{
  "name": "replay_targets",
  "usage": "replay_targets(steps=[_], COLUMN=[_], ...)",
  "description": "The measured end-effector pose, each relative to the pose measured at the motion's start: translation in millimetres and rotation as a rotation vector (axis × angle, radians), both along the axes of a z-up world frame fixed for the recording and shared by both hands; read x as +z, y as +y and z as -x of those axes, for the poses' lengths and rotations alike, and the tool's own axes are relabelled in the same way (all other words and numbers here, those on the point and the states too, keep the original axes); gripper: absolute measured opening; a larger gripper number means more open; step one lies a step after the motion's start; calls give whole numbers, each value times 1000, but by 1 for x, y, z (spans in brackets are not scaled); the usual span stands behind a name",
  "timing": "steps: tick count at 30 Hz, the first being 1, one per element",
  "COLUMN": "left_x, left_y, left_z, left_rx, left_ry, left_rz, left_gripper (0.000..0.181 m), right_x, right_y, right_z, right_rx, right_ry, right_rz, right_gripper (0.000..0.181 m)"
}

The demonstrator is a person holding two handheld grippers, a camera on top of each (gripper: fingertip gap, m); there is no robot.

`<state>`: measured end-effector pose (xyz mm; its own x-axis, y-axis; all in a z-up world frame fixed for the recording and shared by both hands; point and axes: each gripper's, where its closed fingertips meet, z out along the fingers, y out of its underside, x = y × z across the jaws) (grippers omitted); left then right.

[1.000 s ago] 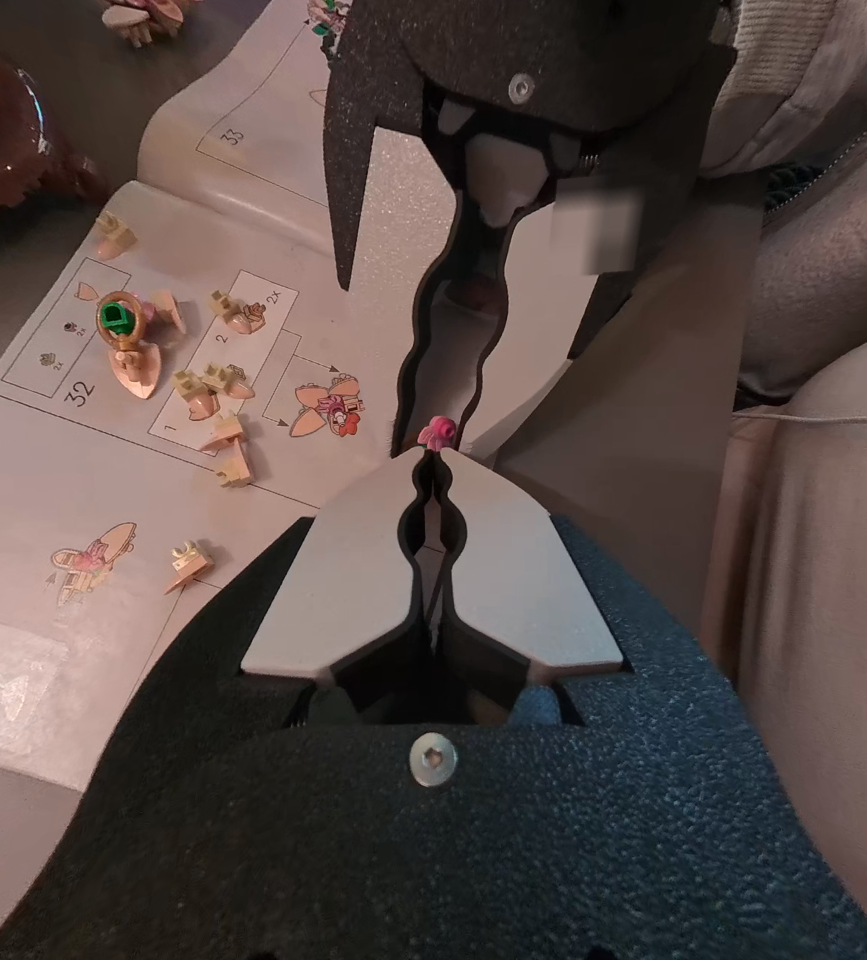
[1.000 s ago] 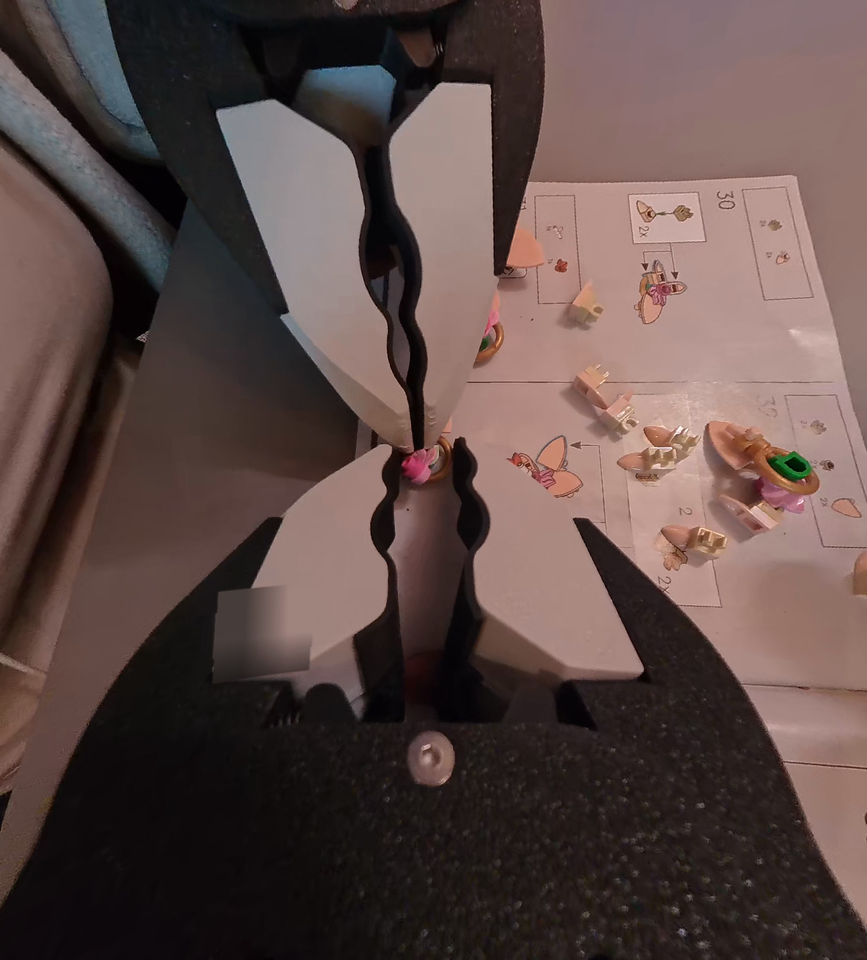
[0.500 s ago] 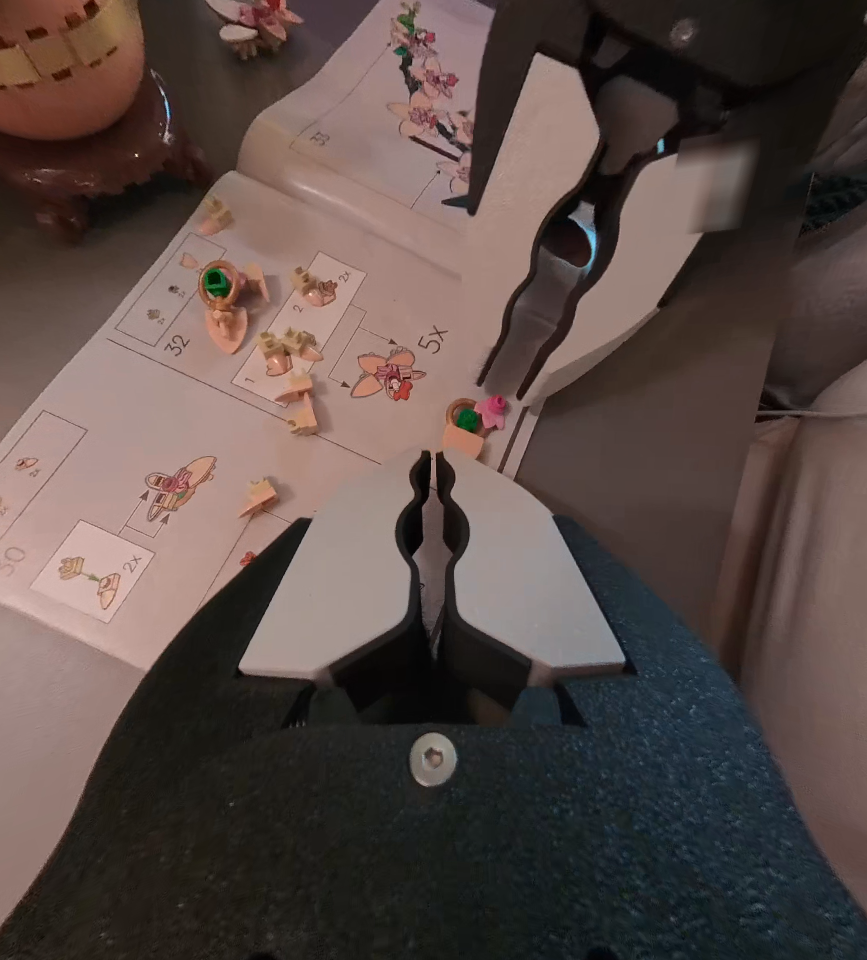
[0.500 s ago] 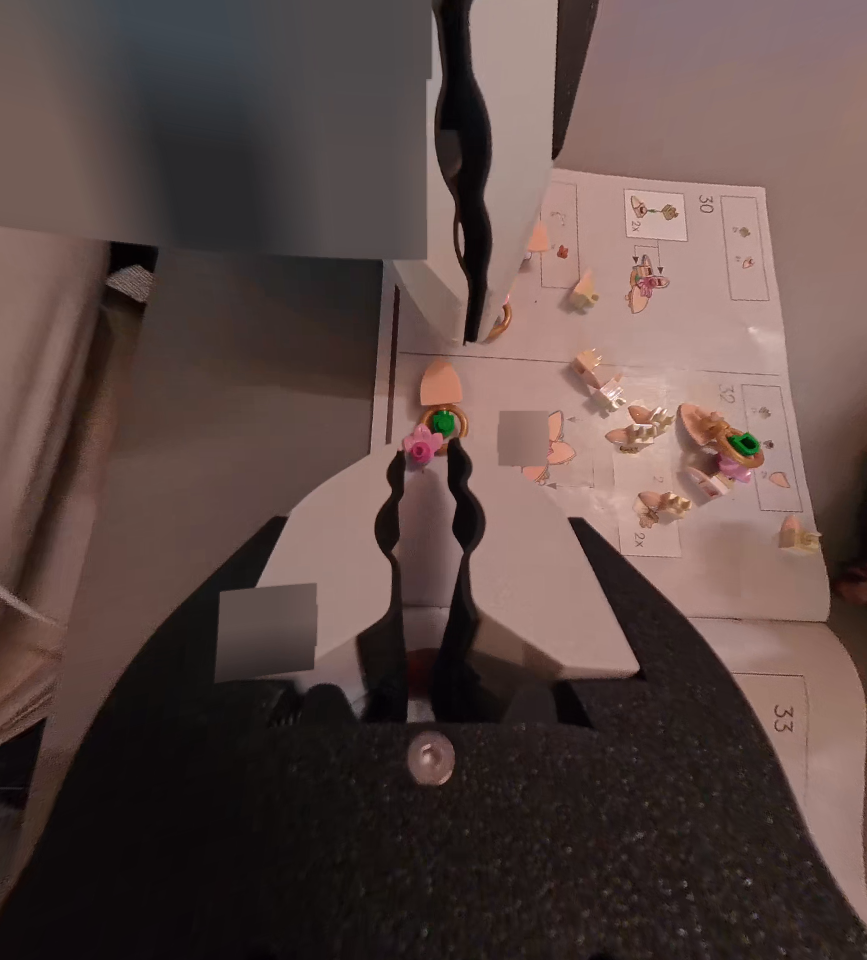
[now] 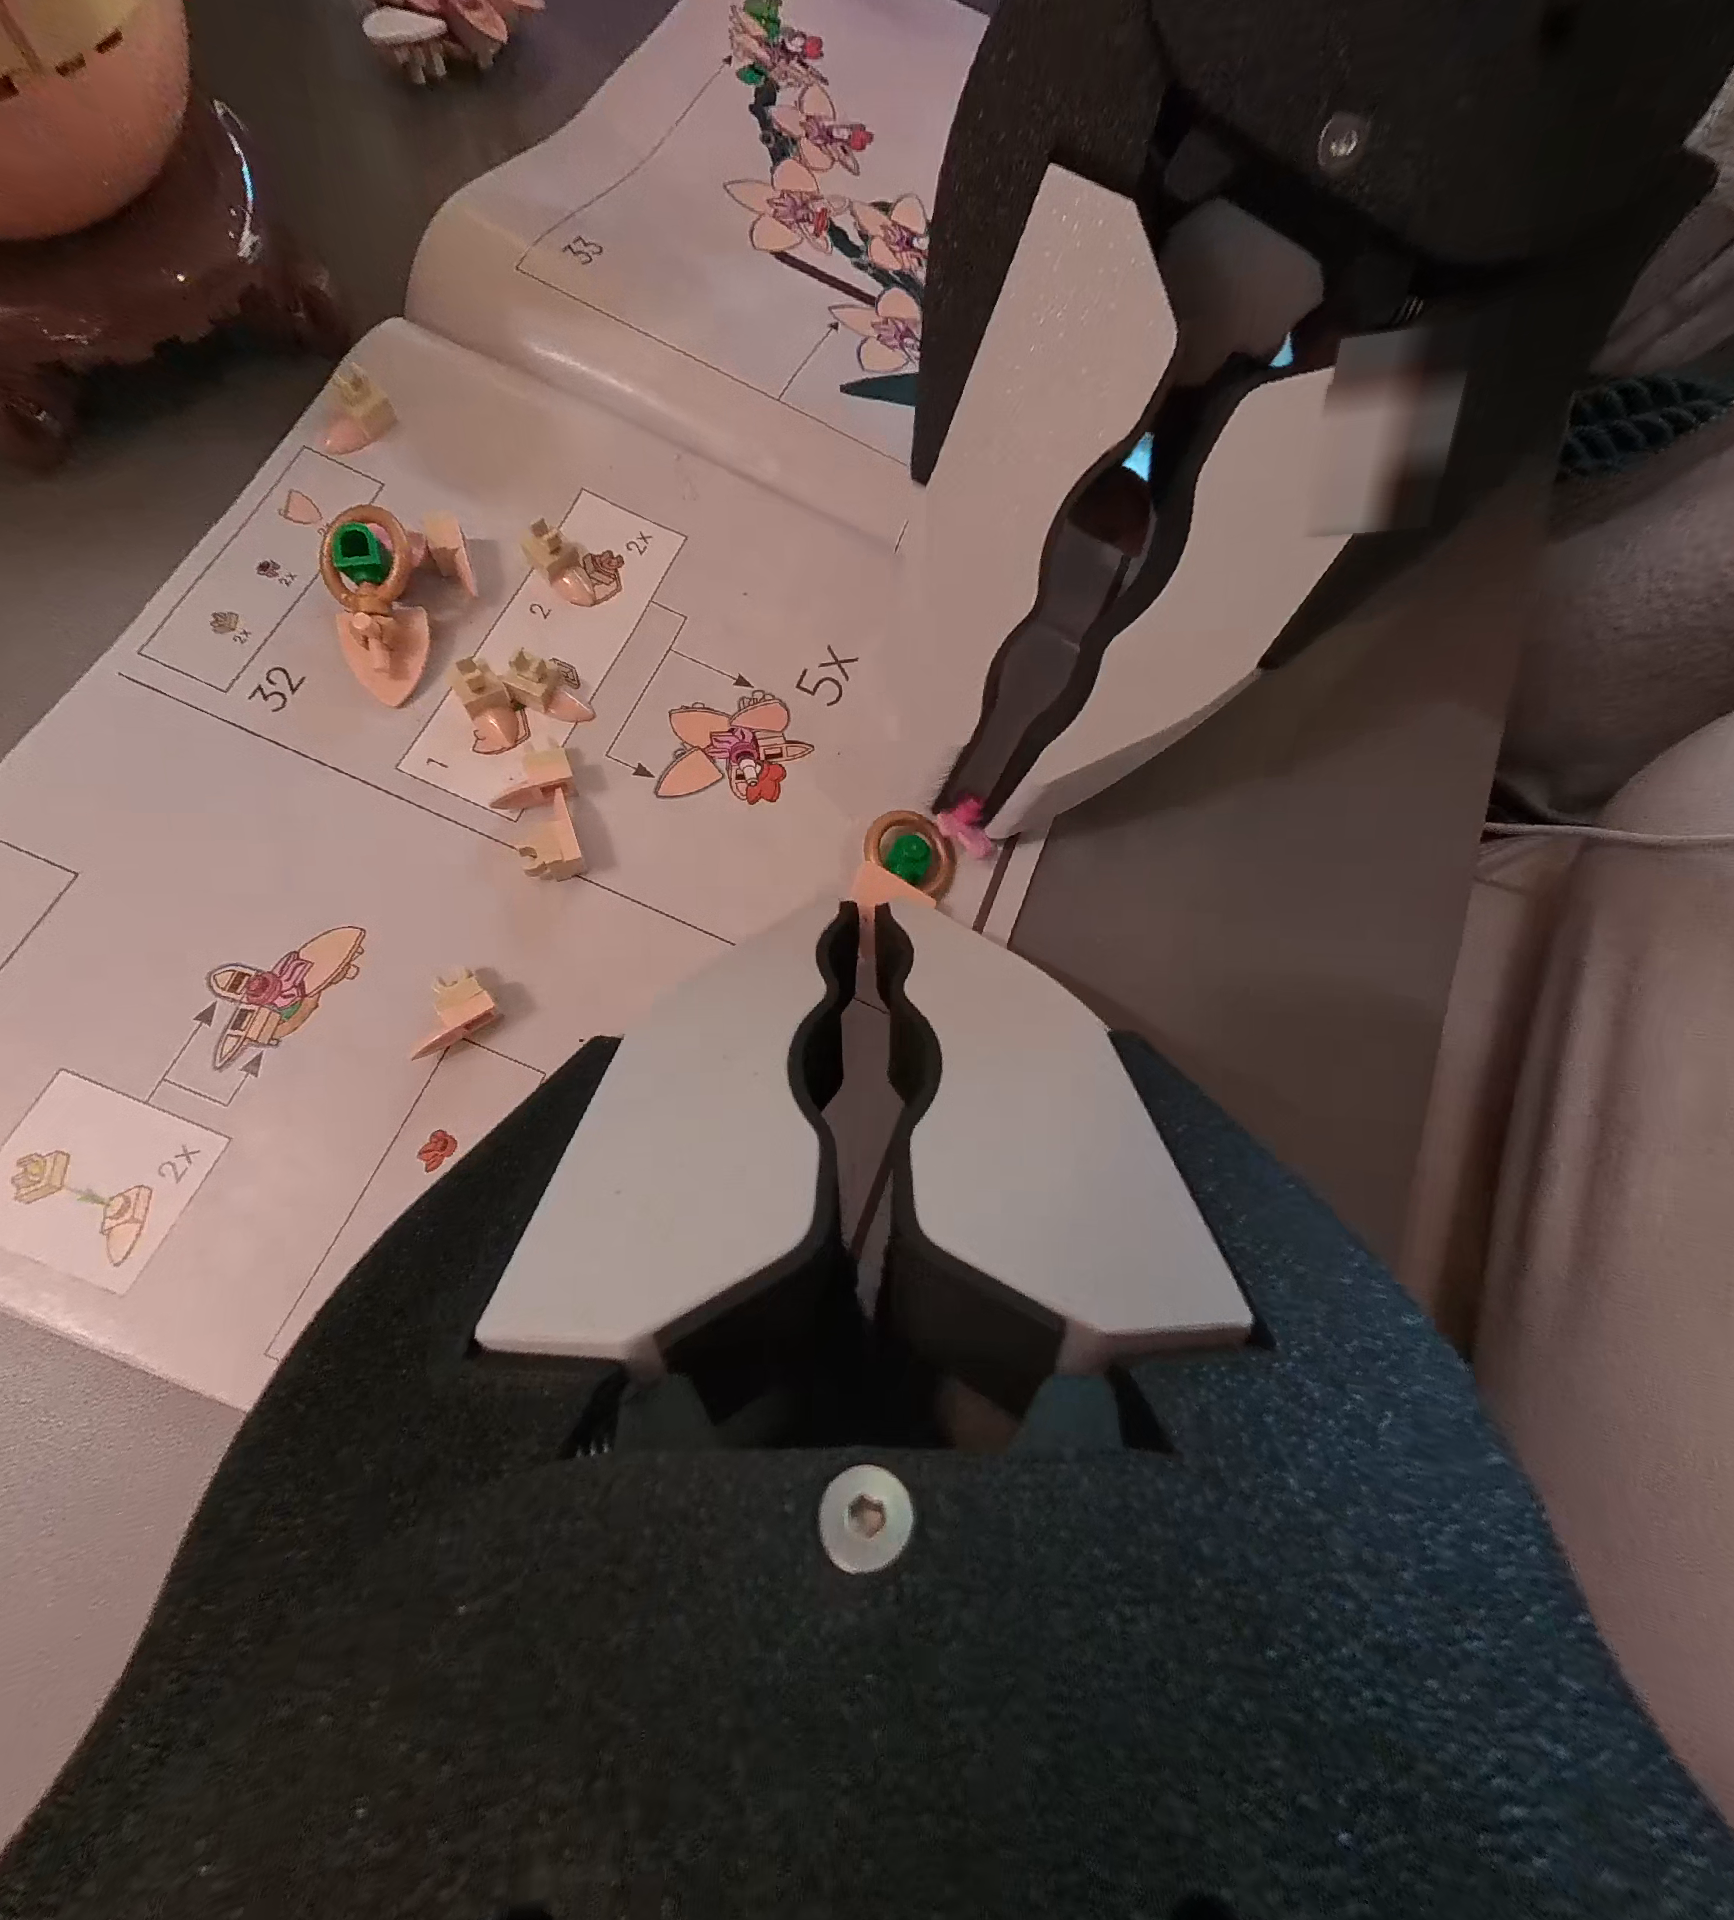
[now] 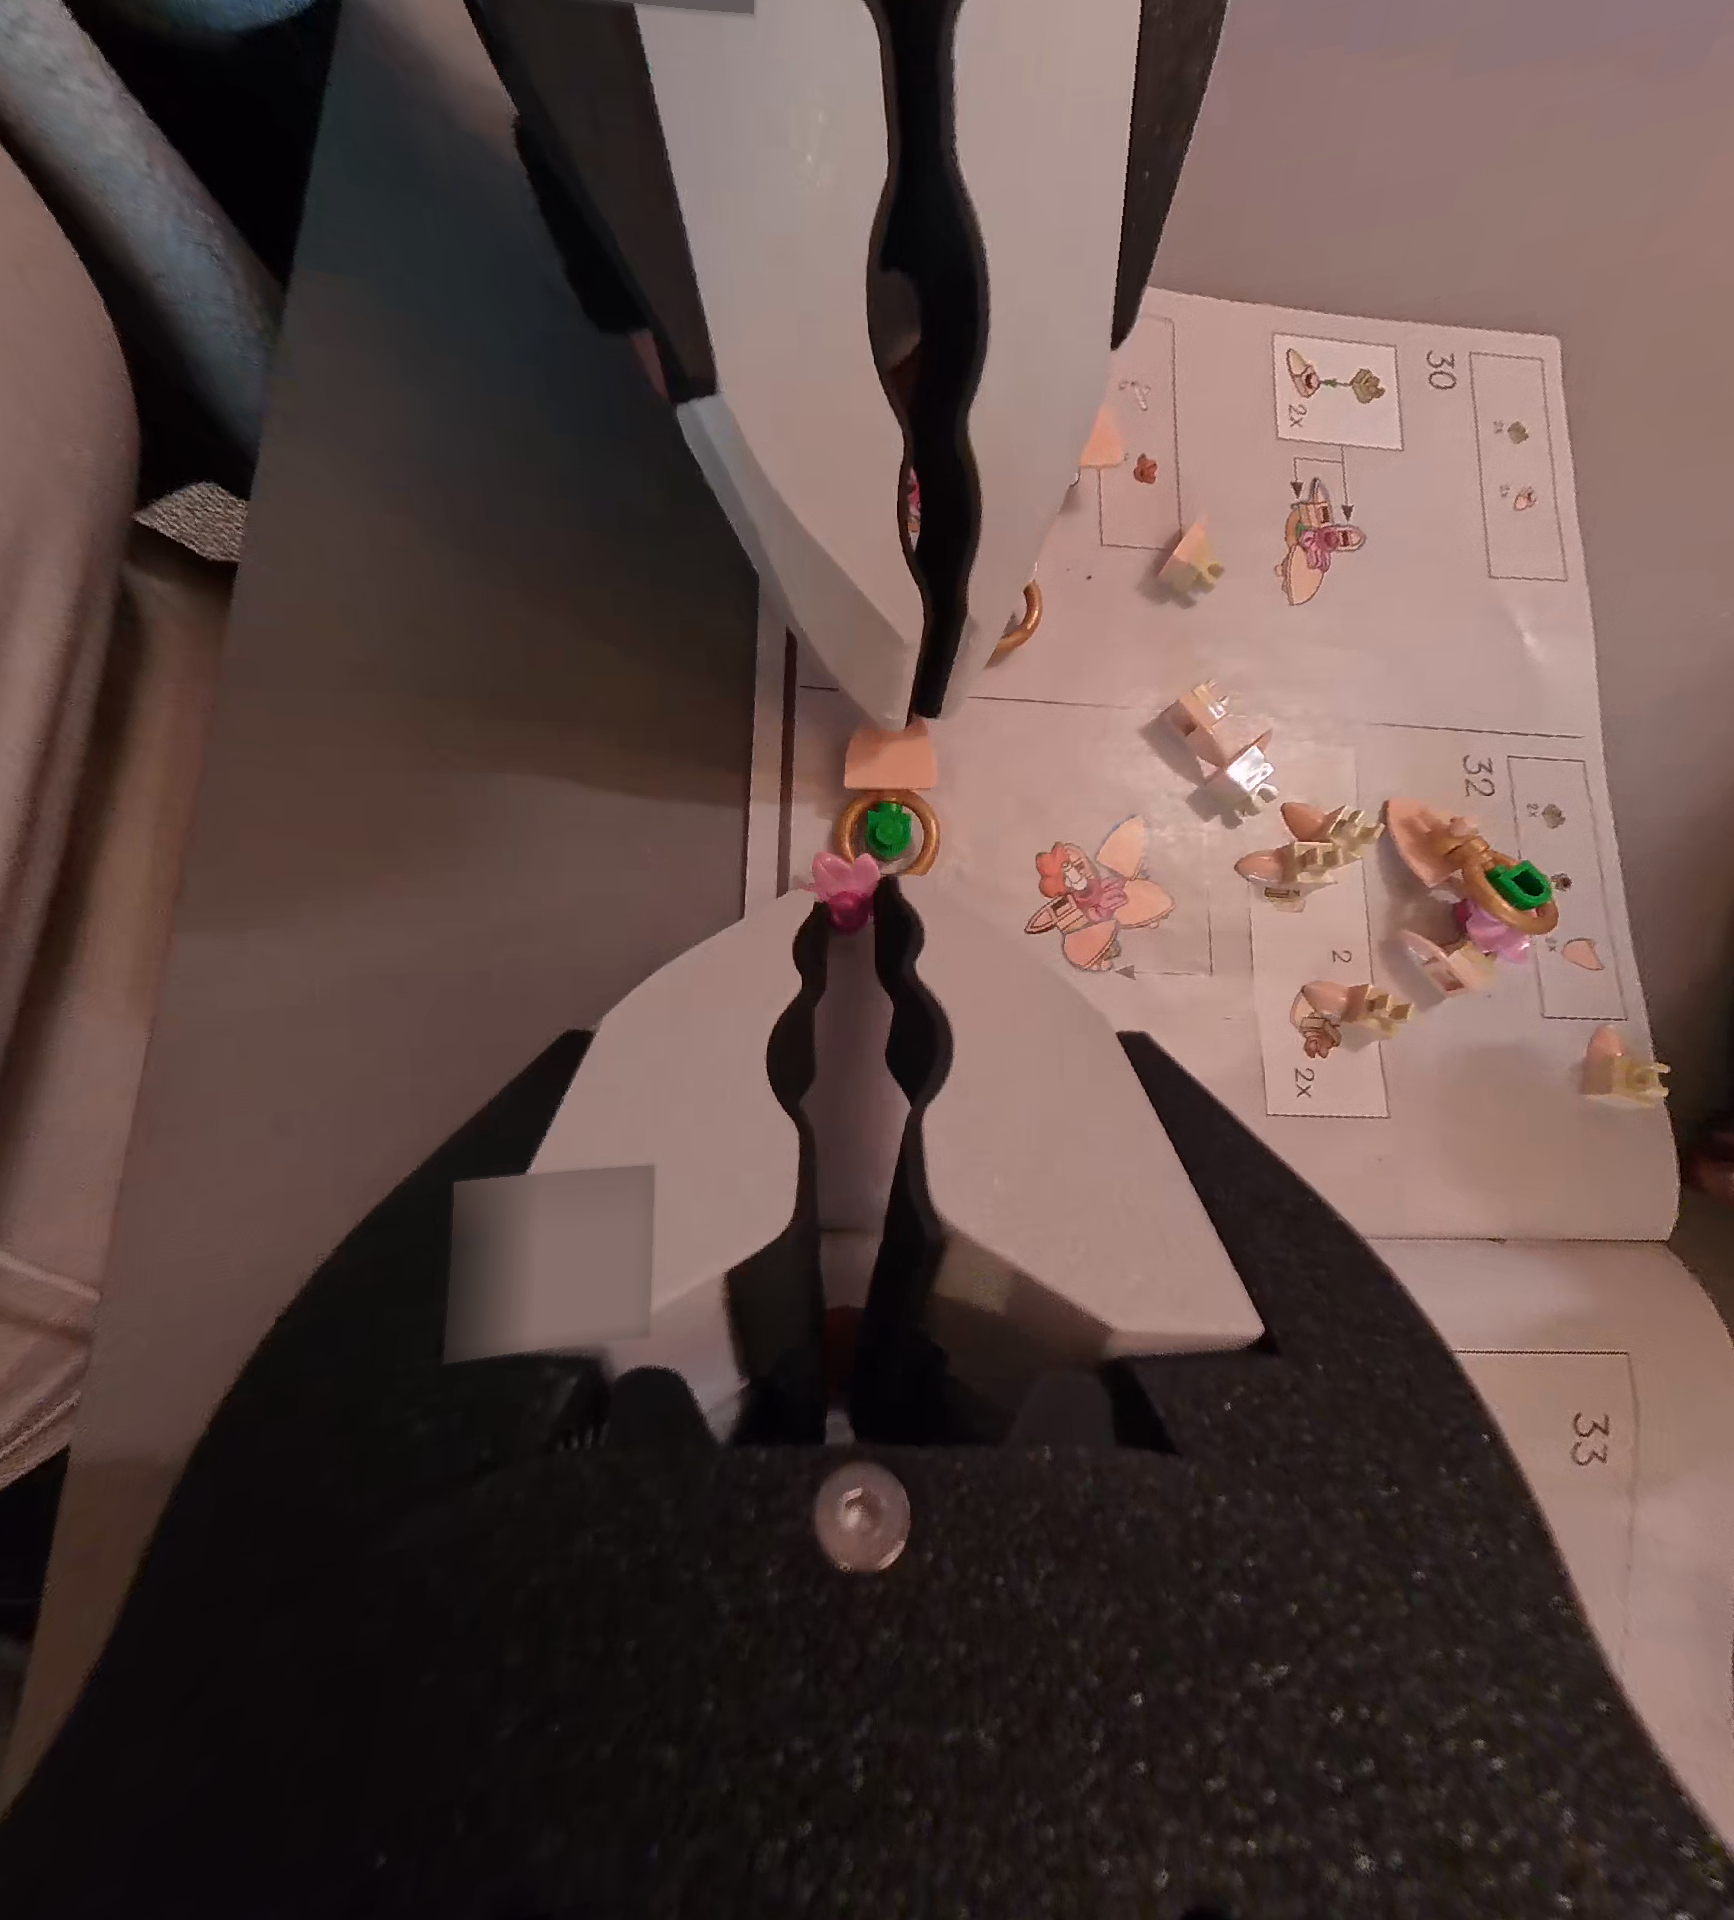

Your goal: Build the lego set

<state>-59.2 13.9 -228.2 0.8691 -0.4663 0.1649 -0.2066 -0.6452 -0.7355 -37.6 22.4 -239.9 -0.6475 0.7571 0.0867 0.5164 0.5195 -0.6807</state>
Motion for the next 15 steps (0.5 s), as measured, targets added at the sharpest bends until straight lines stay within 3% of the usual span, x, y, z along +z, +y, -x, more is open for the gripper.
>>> replay_targets(steps=[7, 15], left_x=[1, 4], left_y=[0, 1], left_z=[1, 1], left_rx=[11, 7], left_ry=[3, 6], left_rz=[-7, -31], left_gripper=[4, 3], right_x=[22, 7], right_y=[2, -1], right_z=[10, 13], right_rx=[-149, -229], right_ry=[-5, -66], right_rz=[198, 173], right_gripper=[8, 8])
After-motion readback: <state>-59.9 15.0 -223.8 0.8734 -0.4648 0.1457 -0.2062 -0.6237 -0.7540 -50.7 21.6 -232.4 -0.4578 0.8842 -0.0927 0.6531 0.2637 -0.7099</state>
